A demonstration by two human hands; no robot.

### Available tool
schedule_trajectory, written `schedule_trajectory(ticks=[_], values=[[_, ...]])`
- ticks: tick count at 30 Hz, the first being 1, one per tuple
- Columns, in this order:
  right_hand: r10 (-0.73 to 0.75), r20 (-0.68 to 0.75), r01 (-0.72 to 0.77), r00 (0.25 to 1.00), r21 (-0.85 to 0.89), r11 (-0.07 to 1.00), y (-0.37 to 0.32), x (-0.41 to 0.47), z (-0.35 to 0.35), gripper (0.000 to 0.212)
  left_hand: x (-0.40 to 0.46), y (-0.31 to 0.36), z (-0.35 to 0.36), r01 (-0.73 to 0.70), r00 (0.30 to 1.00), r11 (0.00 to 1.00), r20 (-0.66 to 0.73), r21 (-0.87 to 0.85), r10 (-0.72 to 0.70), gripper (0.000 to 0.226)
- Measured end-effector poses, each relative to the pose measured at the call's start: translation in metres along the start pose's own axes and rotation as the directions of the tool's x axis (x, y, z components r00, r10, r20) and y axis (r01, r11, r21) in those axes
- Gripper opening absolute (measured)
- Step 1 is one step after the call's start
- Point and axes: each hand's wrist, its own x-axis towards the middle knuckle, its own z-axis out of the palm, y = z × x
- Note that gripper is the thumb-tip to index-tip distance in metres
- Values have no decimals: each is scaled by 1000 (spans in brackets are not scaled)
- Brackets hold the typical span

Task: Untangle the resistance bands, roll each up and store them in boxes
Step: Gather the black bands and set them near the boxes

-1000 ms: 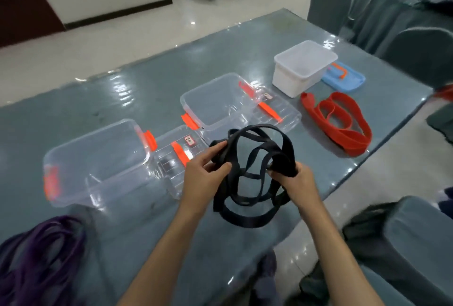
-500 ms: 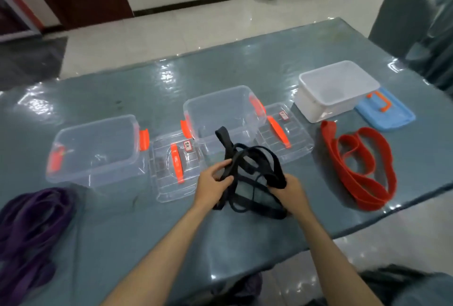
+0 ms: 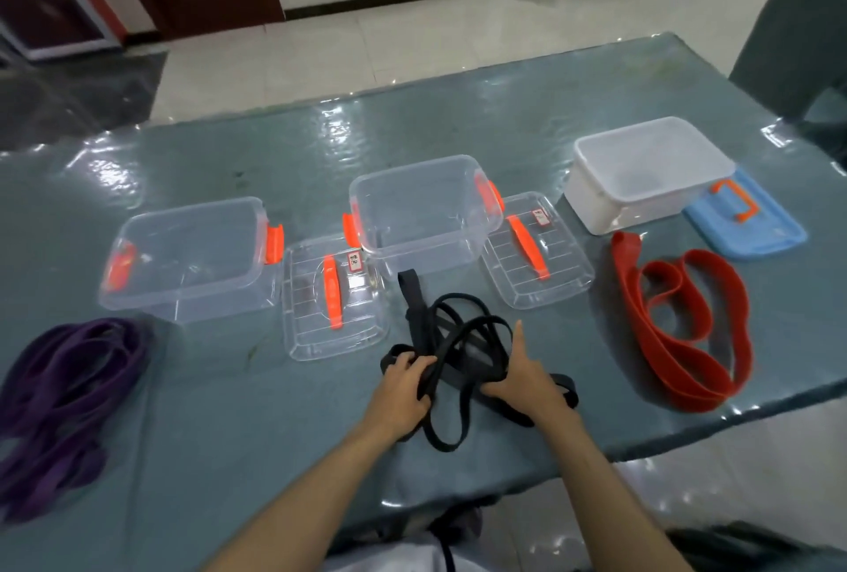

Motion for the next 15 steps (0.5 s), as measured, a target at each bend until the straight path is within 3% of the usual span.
schedule_trajectory(ticks=[4, 9, 15], values=[[-24, -16, 20, 1000, -225, 974, -14, -7, -3, 120, -8, 1, -11, 24, 999, 990, 39, 136, -30, 62], [61, -157, -118, 986, -393, 912, -27, -14, 0, 110, -22, 6, -31, -15, 979, 963, 200, 269, -41, 65], [-42, -149, -31, 988, -457, 889, -52, -24, 10, 107, -54, -11, -62, -12, 998, 947, 58, 320, -7, 56]])
